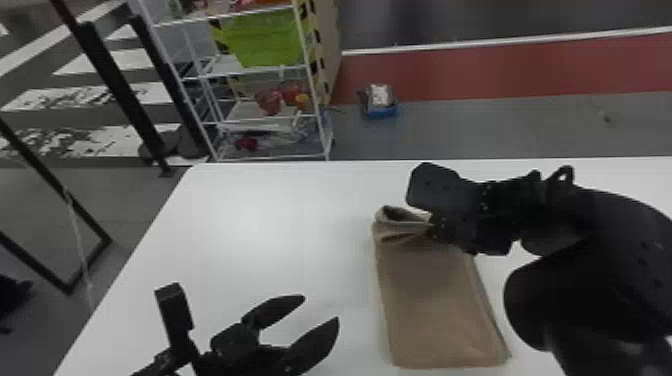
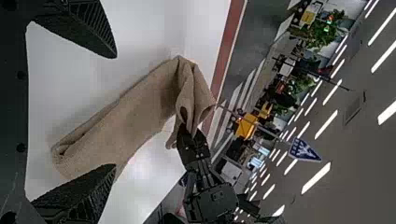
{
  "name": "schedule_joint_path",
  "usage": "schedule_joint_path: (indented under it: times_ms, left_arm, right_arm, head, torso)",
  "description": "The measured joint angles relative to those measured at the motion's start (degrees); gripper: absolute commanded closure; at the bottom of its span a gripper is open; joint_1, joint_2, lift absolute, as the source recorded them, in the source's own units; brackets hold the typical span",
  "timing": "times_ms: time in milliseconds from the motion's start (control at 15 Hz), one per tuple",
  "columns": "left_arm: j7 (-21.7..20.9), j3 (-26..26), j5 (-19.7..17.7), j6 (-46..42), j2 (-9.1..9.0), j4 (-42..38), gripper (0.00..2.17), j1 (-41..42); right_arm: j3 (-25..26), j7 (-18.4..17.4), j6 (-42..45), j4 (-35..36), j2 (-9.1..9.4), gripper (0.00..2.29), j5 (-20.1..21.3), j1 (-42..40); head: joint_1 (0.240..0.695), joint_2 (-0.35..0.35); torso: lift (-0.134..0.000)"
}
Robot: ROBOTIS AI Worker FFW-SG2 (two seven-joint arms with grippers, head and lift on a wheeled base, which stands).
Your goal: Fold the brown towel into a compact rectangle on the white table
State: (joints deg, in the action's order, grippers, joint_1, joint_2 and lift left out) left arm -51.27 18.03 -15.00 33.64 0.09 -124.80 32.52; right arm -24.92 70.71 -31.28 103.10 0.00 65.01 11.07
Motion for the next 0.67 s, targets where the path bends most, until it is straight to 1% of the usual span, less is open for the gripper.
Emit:
schedule_joint_path:
  times_ms: [200, 333, 533, 667]
  left_arm:
    - [-3.28, -0.32, 2.39, 2.32, 0.0, 1.44, 0.06, -1.77]
    - [-3.7, -1.23, 3.26, 3.98, 0.0, 2.59, 0.06, -3.14]
    - [-1.47, -4.06, 3.91, 5.04, 0.0, 2.6, 0.06, -4.06]
    - [1.46, -6.14, 3.5, 7.55, 0.0, 1.7, 0.06, -4.54]
  right_arm:
    - [0.01, 0.44, -0.43, 2.5, 0.0, 1.6, -1.22, -0.11]
    - [0.26, 0.69, -0.67, 4.07, 0.0, 1.6, -1.74, -0.27]
    - [0.39, 0.92, -0.9, 5.97, 0.0, 1.6, -2.01, -0.88]
    - [0.38, 1.46, -1.14, 7.71, 0.0, 1.6, -2.19, -1.6]
  head:
    - [0.695, 0.223]
    - [0.695, 0.213]
    - [0.695, 0.194]
    - [0.695, 0.182]
  torso:
    - [-0.123]
    - [-0.123]
    - [-0.123]
    - [-0.123]
